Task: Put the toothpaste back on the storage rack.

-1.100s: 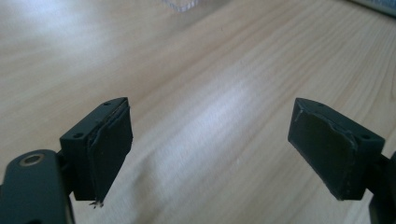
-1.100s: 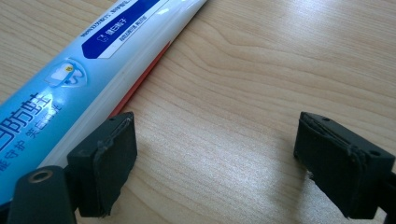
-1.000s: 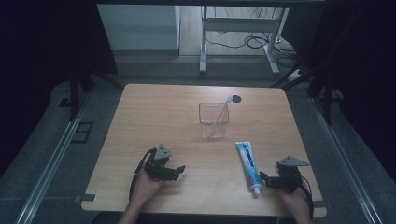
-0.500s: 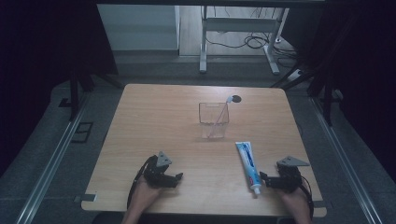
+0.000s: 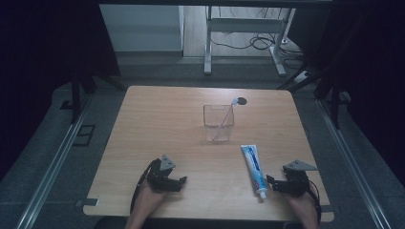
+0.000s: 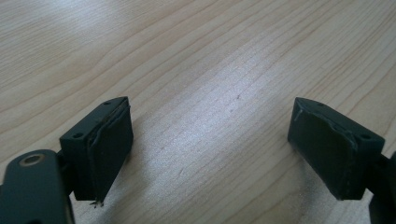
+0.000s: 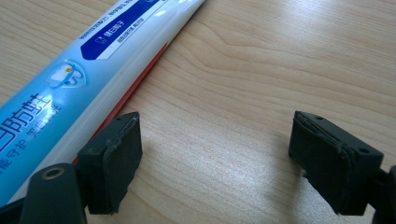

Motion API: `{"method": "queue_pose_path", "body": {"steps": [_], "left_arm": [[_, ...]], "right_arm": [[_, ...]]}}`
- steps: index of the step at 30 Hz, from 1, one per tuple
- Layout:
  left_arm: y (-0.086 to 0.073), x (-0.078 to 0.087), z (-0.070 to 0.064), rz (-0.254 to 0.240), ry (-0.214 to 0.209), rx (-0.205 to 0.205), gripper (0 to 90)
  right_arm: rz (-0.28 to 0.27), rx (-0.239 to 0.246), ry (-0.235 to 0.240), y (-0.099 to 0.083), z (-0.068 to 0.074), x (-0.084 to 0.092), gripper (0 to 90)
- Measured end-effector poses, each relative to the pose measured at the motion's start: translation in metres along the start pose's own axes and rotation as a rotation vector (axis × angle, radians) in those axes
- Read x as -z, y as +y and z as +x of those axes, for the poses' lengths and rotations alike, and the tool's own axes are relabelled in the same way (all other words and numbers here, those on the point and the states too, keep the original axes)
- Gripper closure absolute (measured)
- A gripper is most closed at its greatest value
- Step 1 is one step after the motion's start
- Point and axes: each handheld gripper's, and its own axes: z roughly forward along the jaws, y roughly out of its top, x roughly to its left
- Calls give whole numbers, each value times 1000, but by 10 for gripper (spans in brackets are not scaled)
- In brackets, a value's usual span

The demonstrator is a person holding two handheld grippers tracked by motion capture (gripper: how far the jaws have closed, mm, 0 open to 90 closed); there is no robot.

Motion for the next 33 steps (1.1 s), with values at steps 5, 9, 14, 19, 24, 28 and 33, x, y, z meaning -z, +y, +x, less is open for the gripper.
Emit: {"method": "queue_pose_path", "body": {"steps": [5, 9, 14, 19, 24, 28, 33], "left_arm": [[0, 0, 0, 1, 3, 4, 142], [0, 0, 1, 7, 5, -2, 142], [0, 1, 1, 7, 5, -1, 142], [0, 1, 1, 6, 5, -2, 144], [0, 1, 1, 6, 6, -1, 144], [0, 1, 1, 6, 6, -1, 145], [0, 0, 1, 4, 8, 0, 144]], "right_arm": [[12, 3, 0, 1, -1, 1, 184], [18, -2, 5, 2, -2, 2, 200], [35, -4, 18, 3, -3, 4, 226], [58, -5, 42, 5, -1, 6, 250], [79, -6, 59, 4, -3, 11, 296], [78, -25, 83, 2, -5, 15, 326], [71, -20, 133, 2, -2, 20, 383]]}}
